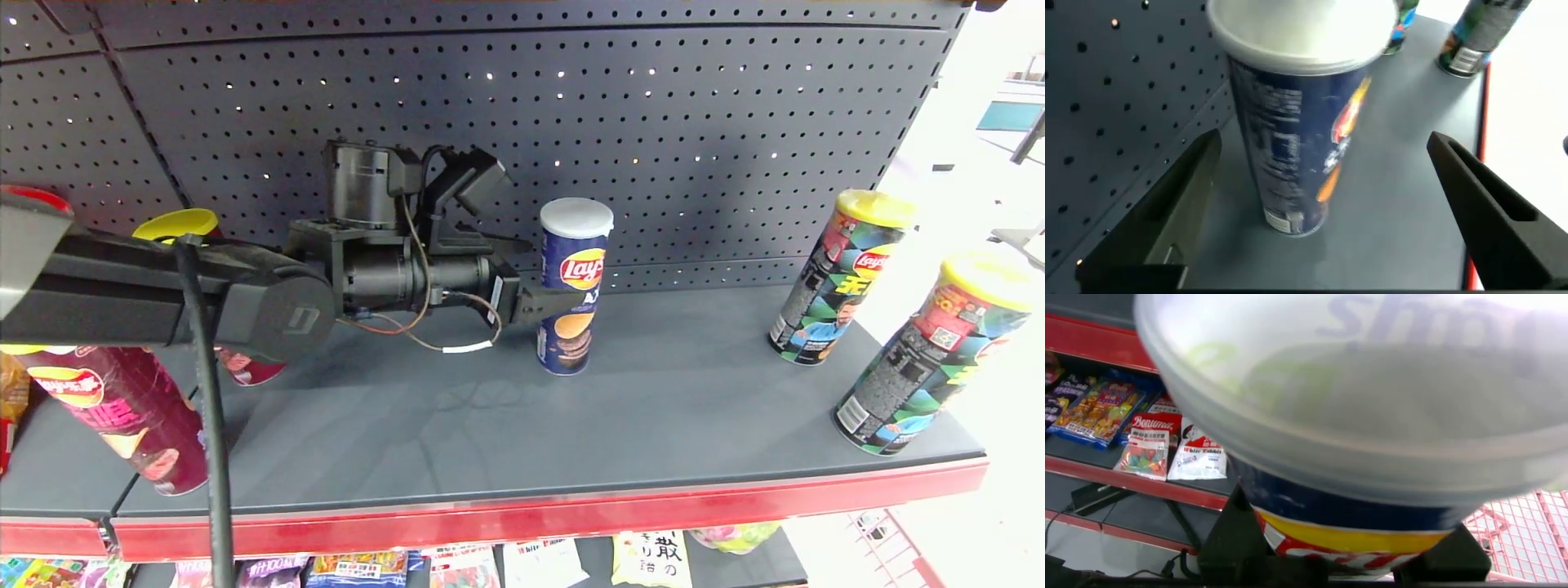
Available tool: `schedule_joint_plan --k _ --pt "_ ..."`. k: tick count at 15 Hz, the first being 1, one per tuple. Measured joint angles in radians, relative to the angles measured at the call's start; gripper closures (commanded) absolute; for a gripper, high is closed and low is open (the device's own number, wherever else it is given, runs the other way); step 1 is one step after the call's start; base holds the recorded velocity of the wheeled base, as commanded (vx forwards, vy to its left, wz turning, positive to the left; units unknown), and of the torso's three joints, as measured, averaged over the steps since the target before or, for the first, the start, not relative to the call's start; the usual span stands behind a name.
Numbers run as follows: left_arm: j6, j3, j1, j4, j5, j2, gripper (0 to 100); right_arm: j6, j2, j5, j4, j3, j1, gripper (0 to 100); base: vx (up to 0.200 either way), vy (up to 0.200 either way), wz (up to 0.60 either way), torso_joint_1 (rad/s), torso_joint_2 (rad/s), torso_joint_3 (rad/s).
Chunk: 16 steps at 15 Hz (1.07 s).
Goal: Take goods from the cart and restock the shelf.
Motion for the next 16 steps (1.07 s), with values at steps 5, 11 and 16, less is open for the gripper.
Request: schedule_joint_plan --k 5,11,16 --pt "0.0 -0.105 -0.023 0.001 0.03 0.076 0 0.0 0.0 -0.002 0.0 0.0 0.0 100 0.0 0.0 0.0 0.0 0.0 0.0" --pt "-0.004 -0.223 -0.041 0.005 0.057 0.16 0 0.001 0.0 -0.002 0.001 0.0 0.0 100 0.0 0.0 0.0 0.0 0.0 0.0" --pt "-0.004 -0.266 -0.044 0.011 0.06 0.194 100 0.001 0.0 -0.002 0.001 -0.001 0.001 100 0.0 0.0 0.0 0.0 0.0 0.0"
